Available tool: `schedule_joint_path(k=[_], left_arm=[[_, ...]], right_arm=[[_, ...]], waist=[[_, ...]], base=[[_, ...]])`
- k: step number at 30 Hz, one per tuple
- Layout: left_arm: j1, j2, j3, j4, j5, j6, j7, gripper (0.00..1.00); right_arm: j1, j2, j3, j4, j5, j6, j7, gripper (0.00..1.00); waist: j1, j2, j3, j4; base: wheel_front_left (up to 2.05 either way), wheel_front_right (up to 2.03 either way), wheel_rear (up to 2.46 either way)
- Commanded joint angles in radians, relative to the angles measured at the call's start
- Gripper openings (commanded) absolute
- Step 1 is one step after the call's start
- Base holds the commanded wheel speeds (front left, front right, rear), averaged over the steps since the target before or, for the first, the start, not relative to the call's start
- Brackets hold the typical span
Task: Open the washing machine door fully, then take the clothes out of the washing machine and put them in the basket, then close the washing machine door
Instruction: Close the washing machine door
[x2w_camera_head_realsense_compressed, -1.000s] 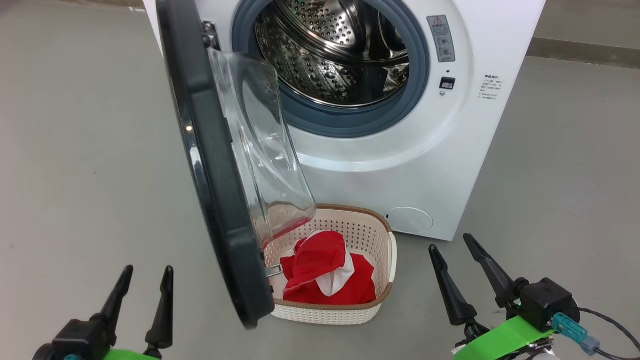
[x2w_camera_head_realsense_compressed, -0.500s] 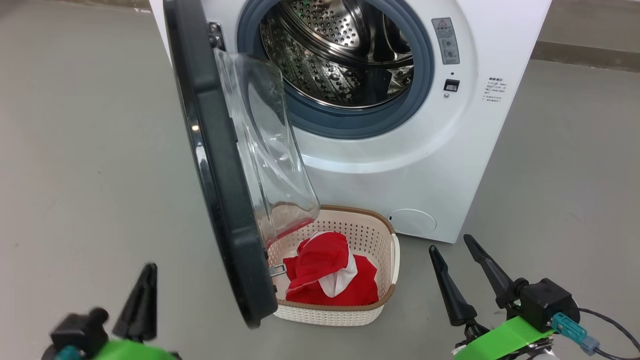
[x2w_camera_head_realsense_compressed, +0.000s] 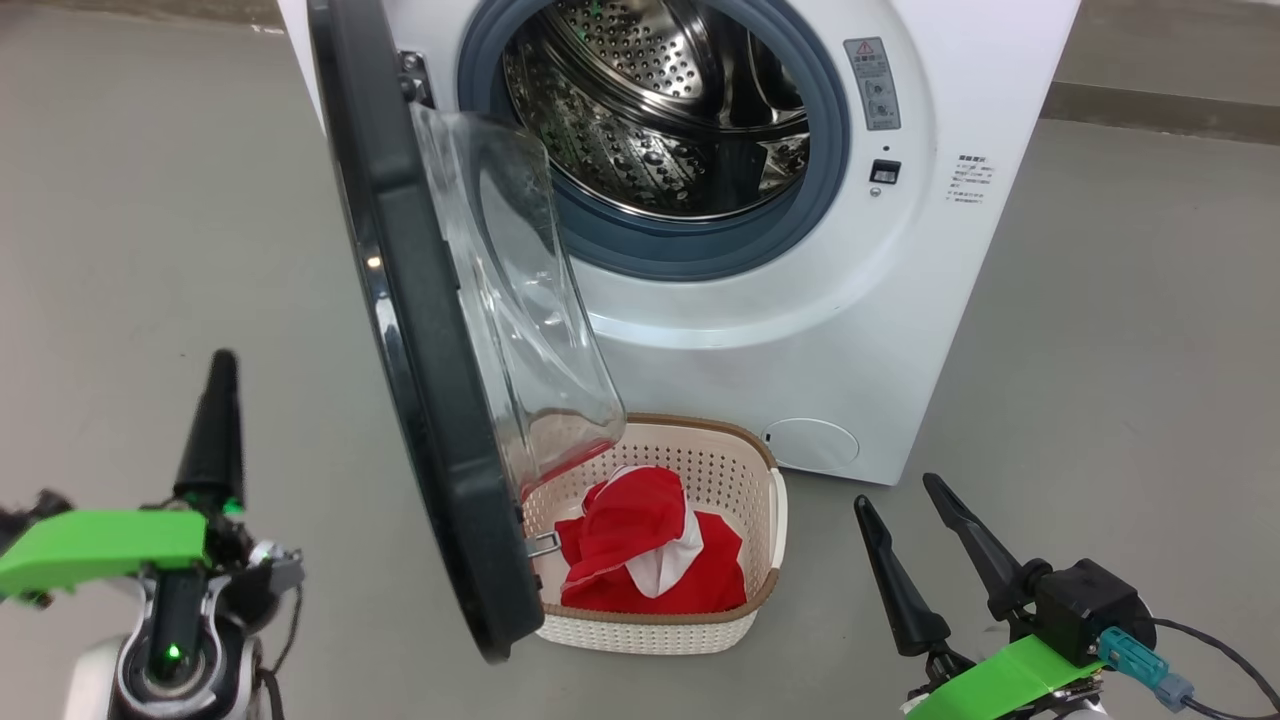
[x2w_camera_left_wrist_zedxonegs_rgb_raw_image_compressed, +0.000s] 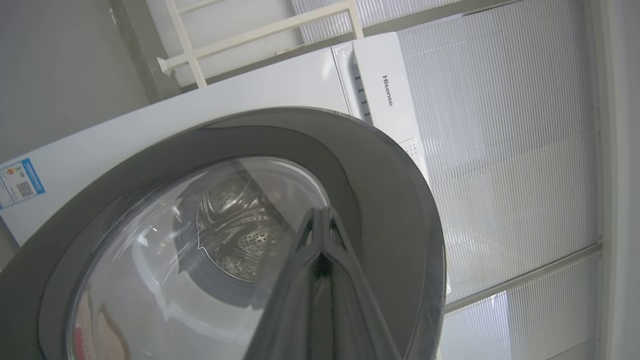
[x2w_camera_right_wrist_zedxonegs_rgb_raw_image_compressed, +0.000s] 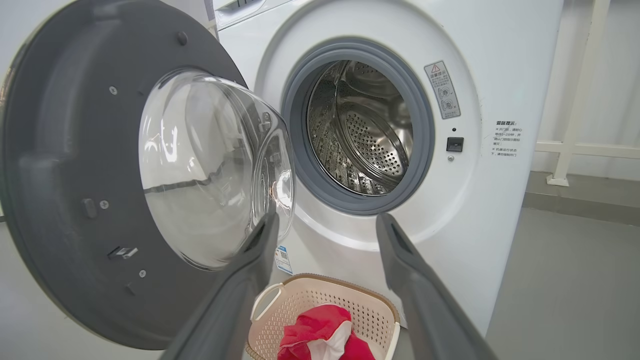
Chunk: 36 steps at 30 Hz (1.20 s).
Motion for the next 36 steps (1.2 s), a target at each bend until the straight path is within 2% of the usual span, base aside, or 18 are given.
schedule_joint_path(k=[1, 3, 6, 10, 14, 24, 36], left_arm=[[-0.040, 0.016, 0.017, -0.039, -0.047, 0.022, 0.021, 0.00], [-0.046, 0.016, -0.005, -0.069, -0.161, 0.073, 0.070, 0.00], [-0.040, 0.016, -0.026, -0.118, -0.236, 0.128, 0.119, 0.00], [-0.016, 0.016, -0.055, -0.172, -0.246, 0.172, 0.151, 0.00], [0.011, 0.016, -0.087, -0.214, -0.256, 0.198, 0.160, 0.00], [0.026, 0.016, -0.122, -0.262, -0.289, 0.202, 0.145, 0.00], [-0.004, 0.015, -0.143, -0.263, -0.320, 0.180, 0.101, 0.00]], right_arm=[[-0.031, -0.007, 0.025, -0.022, 0.011, 0.006, -0.006, 1.00], [-0.031, -0.008, 0.025, -0.021, 0.008, 0.006, -0.006, 1.00], [-0.033, -0.008, 0.028, -0.021, 0.003, 0.006, -0.006, 1.00], [-0.035, -0.007, 0.027, -0.020, 0.003, 0.006, -0.006, 1.00], [-0.036, -0.008, 0.025, -0.020, 0.004, 0.006, -0.006, 1.00], [-0.044, -0.007, 0.025, -0.018, 0.007, 0.006, -0.006, 1.00], [-0.059, -0.009, 0.022, -0.021, 0.009, 0.006, -0.006, 1.00]], waist=[[0.0000, 0.0000, 0.001, -0.004], [0.0000, 0.0000, 0.002, -0.009], [0.0000, 0.0000, 0.004, -0.018], [0.0000, 0.0000, 0.007, -0.028], [0.0000, 0.0000, 0.009, -0.036], [0.0000, 0.0000, 0.029, -0.078], [0.0000, 0.0000, 0.062, -0.171]], base=[[0.00, 0.00, 0.00], [0.00, 0.00, 0.00], [0.00, 0.00, 0.00], [0.00, 0.00, 0.00], [0.00, 0.00, 0.00], [0.00, 0.00, 0.00], [0.00, 0.00, 0.00]])
